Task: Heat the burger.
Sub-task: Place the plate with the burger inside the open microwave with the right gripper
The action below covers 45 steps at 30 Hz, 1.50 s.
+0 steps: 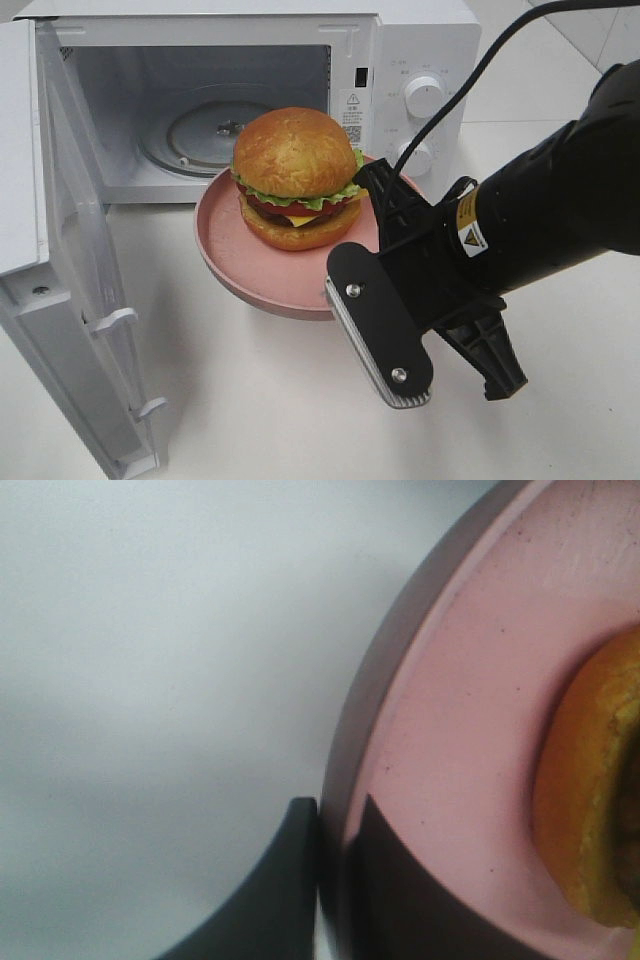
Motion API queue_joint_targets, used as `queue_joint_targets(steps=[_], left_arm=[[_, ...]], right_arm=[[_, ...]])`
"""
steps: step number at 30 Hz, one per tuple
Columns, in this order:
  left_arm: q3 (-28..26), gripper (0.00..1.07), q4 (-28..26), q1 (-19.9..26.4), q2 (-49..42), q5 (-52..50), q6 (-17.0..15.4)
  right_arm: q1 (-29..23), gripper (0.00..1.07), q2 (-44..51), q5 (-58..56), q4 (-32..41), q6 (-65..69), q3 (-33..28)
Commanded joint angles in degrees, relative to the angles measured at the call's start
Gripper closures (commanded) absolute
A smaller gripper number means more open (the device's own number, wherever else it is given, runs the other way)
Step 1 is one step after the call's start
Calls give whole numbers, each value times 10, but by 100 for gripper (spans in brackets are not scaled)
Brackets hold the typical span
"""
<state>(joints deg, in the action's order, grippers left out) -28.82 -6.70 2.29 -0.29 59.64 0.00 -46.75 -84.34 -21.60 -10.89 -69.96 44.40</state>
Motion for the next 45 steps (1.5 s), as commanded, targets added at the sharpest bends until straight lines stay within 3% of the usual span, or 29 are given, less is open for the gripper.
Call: queue_joint_targets(steps=[1,19,23,45], left_arm=[[0,9,-3,2,1,-5,0],[0,9,-3,2,1,-5,0],[0,9,-3,2,1,-5,0],[0,9,-3,2,1,-5,0]], right_arm=[[-9,107,-6,34,-11,11,20],[-15,107,-127,14,-14,48,140],[-11,107,-164,1,-36,80,191],[-5,107,-270,-22,-61,122,323]])
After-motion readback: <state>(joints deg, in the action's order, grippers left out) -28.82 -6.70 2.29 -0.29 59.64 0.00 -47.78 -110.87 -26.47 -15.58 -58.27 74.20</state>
